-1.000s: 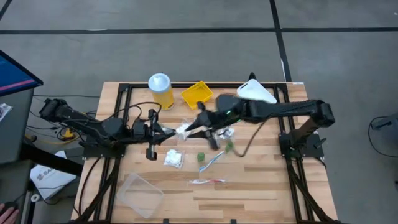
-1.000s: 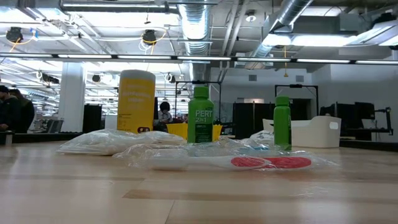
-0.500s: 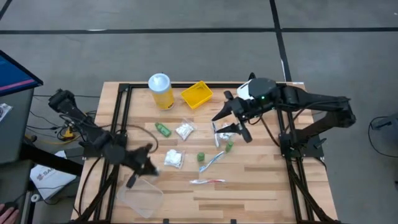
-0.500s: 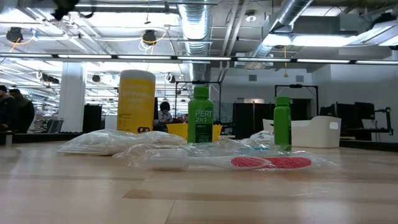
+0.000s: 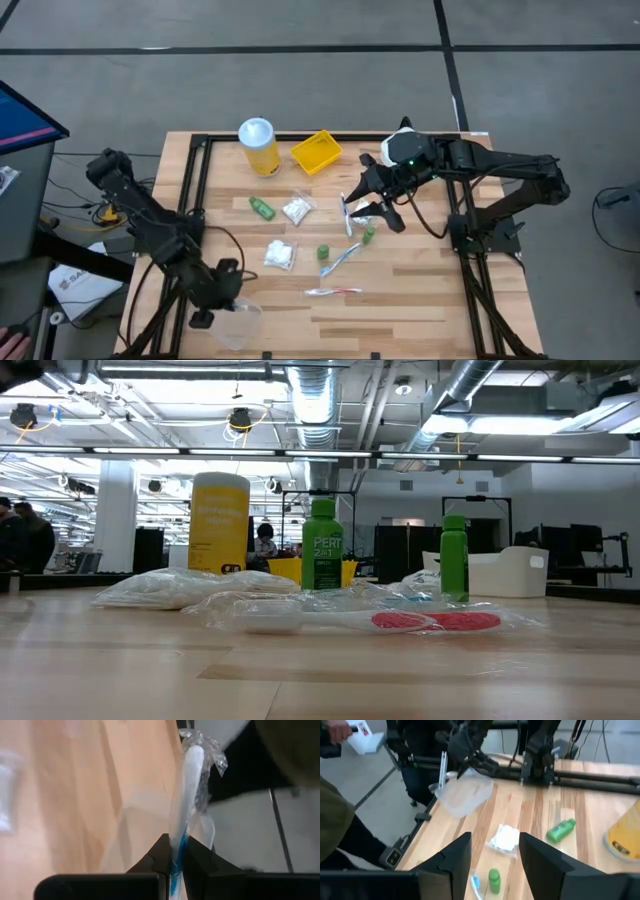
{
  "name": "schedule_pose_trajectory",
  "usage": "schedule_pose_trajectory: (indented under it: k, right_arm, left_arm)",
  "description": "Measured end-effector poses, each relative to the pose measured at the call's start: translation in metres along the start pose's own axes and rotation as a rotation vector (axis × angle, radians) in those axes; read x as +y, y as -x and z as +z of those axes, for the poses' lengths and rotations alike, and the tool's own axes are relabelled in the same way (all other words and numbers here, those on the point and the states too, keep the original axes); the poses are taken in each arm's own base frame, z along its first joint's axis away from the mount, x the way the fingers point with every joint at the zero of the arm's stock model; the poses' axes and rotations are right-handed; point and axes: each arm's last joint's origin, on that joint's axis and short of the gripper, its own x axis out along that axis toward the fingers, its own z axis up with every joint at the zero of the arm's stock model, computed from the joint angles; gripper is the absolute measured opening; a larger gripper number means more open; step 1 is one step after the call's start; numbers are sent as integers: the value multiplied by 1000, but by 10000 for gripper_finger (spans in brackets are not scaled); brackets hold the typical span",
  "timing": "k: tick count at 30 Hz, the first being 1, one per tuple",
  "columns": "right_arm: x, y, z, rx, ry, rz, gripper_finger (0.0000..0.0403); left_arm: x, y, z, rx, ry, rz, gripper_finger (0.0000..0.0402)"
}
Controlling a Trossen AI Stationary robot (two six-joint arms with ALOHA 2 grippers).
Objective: Pick & Place Travel size toiletries
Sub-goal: Put the light blue toothbrush into the transparent bin
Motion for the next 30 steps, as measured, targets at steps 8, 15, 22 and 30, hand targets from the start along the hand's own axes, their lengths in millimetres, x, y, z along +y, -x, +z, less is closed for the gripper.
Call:
schedule_pose_trajectory:
  k: [8,15,22,30]
  right_arm:
    - [0,-1,-1,19,-4,2,150]
    - [0,-1,-2,21,-5,3,150]
    - [0,-1,-2,25,-16,4,165]
    - [0,-1,-6,61,-28,7,200]
  left_arm:
    - [2,-44,-5,180,-43,47,27]
    - [3,-52,-7,212,-70,54,36]
    - [0,-40,-5,189,-49,2,49]
    - [-1,-35,-5,206,-7,-42,128]
